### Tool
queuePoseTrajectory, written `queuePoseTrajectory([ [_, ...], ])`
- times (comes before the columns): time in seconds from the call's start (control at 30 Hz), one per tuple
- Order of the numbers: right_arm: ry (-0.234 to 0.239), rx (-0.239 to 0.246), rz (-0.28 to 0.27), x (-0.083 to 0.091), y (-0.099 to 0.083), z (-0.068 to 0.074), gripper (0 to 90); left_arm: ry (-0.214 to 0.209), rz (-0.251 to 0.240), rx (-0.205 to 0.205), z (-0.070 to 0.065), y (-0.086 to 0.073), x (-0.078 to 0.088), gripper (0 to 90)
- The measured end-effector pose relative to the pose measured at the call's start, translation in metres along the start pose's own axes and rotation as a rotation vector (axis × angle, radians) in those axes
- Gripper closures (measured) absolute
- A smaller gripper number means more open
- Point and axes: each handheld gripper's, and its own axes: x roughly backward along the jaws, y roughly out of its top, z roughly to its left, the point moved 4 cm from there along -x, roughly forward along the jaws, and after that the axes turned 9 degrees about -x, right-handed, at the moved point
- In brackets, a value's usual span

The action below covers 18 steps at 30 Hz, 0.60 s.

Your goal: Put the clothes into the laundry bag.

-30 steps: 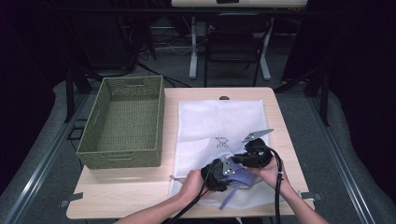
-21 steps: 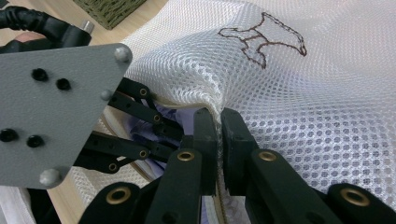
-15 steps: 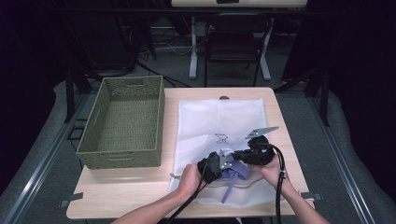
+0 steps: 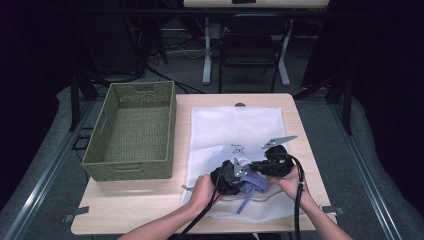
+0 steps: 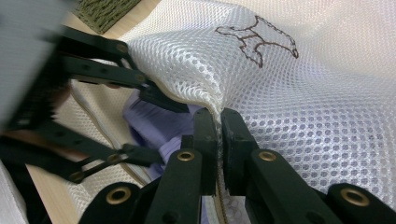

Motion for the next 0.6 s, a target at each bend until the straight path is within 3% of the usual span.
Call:
queuePoseTrajectory([
  [0.2, 0.002, -0.008, 0.002, -0.001, 0.000, -0.003, 86.4, -0.053, -0.030, -0.011, -0.015, 0.004, 0.015, 40.2],
  [0.27, 0.001, -0.007, 0.004, -0.001, 0.000, -0.002, 86.4, -0.080, -0.025, -0.007, -0.020, 0.005, 0.011, 36.9],
  [0.4, 0.002, -0.006, 0.005, -0.002, -0.001, -0.002, 86.4, -0.090, 0.005, -0.018, -0.025, 0.005, -0.007, 33.8],
  [0.53, 0.003, -0.008, 0.015, -0.004, -0.003, -0.003, 86.4, -0.070, 0.023, -0.035, -0.026, 0.004, -0.023, 37.1],
  [0.6, 0.003, -0.011, 0.019, -0.005, -0.003, -0.003, 86.5, -0.025, 0.003, -0.052, -0.025, 0.004, -0.026, 48.1],
])
